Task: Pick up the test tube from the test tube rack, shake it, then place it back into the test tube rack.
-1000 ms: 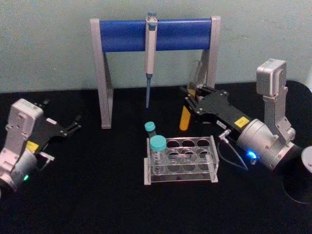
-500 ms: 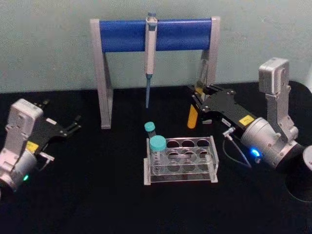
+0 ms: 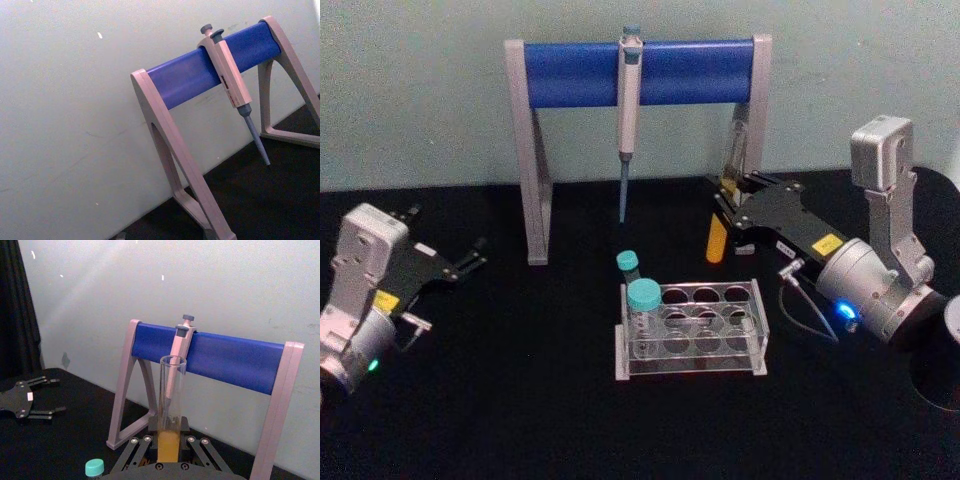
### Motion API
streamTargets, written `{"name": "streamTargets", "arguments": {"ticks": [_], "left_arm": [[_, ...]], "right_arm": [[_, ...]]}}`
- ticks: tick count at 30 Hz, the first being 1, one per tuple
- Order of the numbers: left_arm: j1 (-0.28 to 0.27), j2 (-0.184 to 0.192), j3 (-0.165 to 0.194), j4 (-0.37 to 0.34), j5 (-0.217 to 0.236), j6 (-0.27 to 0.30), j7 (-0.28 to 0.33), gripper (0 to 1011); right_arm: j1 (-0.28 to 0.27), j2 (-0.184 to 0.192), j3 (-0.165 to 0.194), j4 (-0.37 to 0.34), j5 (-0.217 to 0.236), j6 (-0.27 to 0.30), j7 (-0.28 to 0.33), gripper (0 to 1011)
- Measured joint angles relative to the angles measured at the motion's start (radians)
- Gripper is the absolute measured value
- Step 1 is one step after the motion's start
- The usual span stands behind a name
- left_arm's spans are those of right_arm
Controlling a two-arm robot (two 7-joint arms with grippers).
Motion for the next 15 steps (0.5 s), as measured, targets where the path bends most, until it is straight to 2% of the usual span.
{"name": "streamTargets", "arguments": {"ticks": [15], "left_arm": [[0.0,0.0,0.0,0.0,0.0,0.0,0.0,1001]], "right_arm": [[-0.003,0.025,-0.004,0.0,0.002,-0.011,0.046,234]]}}
